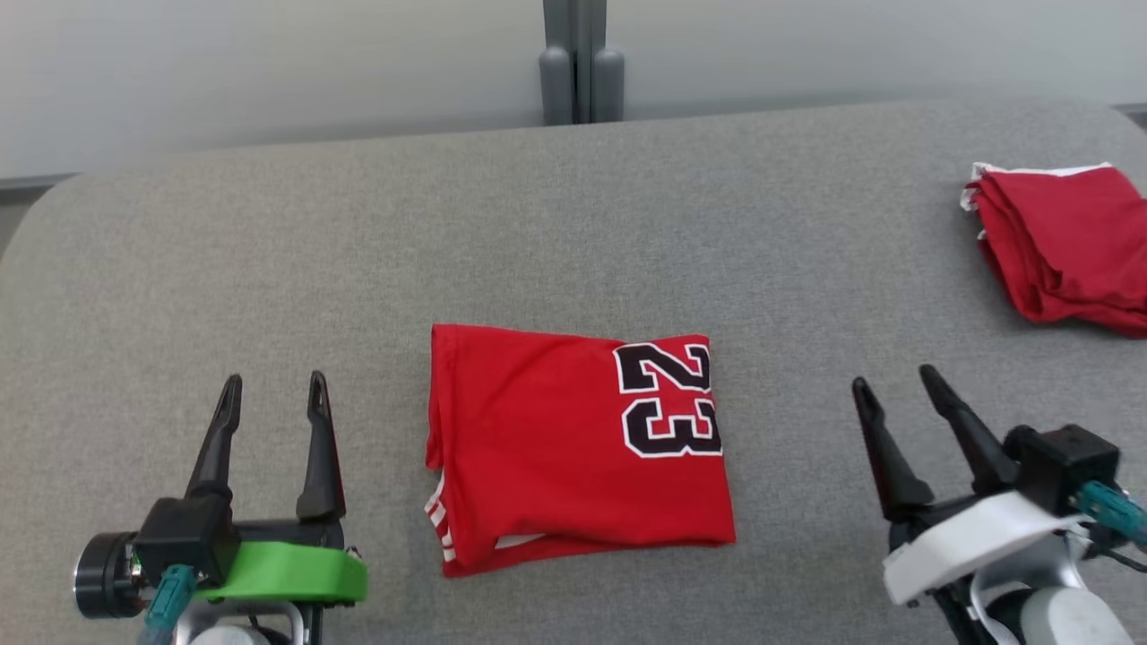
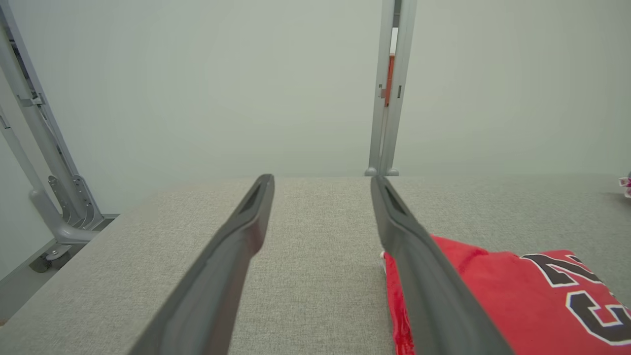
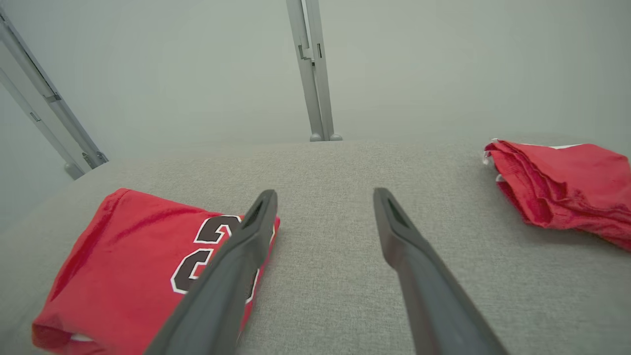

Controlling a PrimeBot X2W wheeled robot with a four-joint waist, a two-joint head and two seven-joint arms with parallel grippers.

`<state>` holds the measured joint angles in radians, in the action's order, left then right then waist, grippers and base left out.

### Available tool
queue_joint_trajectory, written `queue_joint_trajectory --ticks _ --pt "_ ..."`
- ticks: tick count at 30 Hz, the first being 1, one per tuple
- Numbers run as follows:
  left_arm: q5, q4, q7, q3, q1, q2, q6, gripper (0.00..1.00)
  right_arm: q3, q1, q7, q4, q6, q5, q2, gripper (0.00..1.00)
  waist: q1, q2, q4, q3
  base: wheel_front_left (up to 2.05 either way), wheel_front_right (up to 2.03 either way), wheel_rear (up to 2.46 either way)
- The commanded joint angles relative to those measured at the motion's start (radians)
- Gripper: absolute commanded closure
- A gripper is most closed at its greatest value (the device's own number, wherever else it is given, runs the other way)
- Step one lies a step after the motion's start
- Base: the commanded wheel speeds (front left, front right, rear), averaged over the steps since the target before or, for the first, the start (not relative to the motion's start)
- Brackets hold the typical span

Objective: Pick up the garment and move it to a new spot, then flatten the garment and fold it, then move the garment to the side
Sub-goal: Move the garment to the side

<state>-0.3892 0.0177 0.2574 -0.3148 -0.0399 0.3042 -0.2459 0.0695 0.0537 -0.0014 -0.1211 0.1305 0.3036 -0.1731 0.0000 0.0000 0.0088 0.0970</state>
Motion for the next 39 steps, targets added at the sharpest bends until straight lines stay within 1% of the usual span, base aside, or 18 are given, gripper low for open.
queue_joint_trajectory --ticks 1,4,9,13,17,18,19,20,23,26,29,32,36,39 --pt "0.011 0.002 0.007 0.007 -0.031 -0.005 0.006 0.00 0.032 -0.034 0.001 0.031 0.000 0.012 -0.005 0.00 0.0000 0.0000 0.047 0.089 0.00 0.00 0.00" --pt "0.019 0.000 0.007 0.010 -0.058 -0.026 0.012 0.00 0.090 -0.075 -0.008 0.109 0.000 0.030 -0.002 0.00 0.0000 0.0000 0.072 0.124 0.00 0.00 0.00" --pt "0.047 0.006 0.008 0.027 -0.094 -0.056 0.034 0.00 0.190 -0.150 -0.026 0.279 0.000 0.064 0.015 0.00 0.0000 0.0000 0.104 0.161 0.00 0.00 0.00" --pt "0.065 0.002 0.007 0.042 -0.108 -0.076 0.054 0.00 0.243 -0.210 -0.047 0.410 0.000 0.096 0.027 0.00 0.0000 0.0000 0.118 0.170 0.00 0.00 0.00" --pt "0.077 -0.004 0.008 0.058 -0.107 -0.098 0.073 0.00 0.299 -0.254 -0.036 0.517 0.000 0.110 0.022 0.00 0.0000 0.0000 0.124 0.169 0.00 0.00 0.00" --pt "0.080 -0.004 0.007 0.063 -0.105 -0.101 0.077 0.00 0.314 -0.260 -0.034 0.532 0.000 0.118 0.023 0.29 0.0000 0.0000 0.124 0.169 0.00 0.00 0.00" --pt "0.085 -0.006 0.007 0.068 -0.102 -0.105 0.080 0.00 0.328 -0.267 -0.035 0.547 0.000 0.125 0.016 0.68 0.0000 0.0000 0.123 0.167 0.00 0.00 0.00" --pt "0.089 -0.006 0.007 0.070 -0.099 -0.110 0.083 0.00 0.330 -0.270 -0.042 0.553 0.000 0.134 0.014 1.00 0.0000 0.0000 0.121 0.166 0.00 0.00 0.00" --pt "0.106 -0.003 0.007 0.084 -0.089 -0.116 0.091 0.00 0.343 -0.292 -0.084 0.538 0.000 0.143 -0.007 1.00 0.0000 0.0000 0.104 0.162 0.00 0.00 0.00" --pt "0.120 0.000 0.007 0.096 -0.079 -0.115 0.099 0.00 0.347 -0.303 -0.115 0.505 0.000 0.147 -0.037 1.00 0.0000 0.0000 0.069 0.160 0.00 0.00 0.00" --pt "0.128 0.000 0.007 0.106 -0.069 -0.119 0.107 0.00 0.348 -0.301 -0.129 0.468 0.000 0.144 -0.068 1.00 0.0000 0.0000 0.007 0.159 0.00 0.00 0.00" --pt "0.137 0.007 0.007 0.109 -0.063 -0.119 0.116 0.00 0.342 -0.296 -0.132 0.436 0.000 0.145 -0.104 1.00 0.0000 0.0000 -0.073 0.158 0.00 0.00 0.00" --pt "0.157 0.008 0.007 0.096 -0.076 -0.108 0.143 0.00 0.307 -0.292 -0.131 0.407 0.000 0.154 -0.151 1.00 0.0000 0.0000 -0.185 0.159 0.00 0.00 0.00" --pt "0.172 0.008 0.007 0.078 -0.096 -0.101 0.159 0.00 0.281 -0.311 -0.126 0.393 0.000 0.160 -0.171 1.00 0.0000 0.0000 -0.242 0.170 0.00 0.00 0.00"
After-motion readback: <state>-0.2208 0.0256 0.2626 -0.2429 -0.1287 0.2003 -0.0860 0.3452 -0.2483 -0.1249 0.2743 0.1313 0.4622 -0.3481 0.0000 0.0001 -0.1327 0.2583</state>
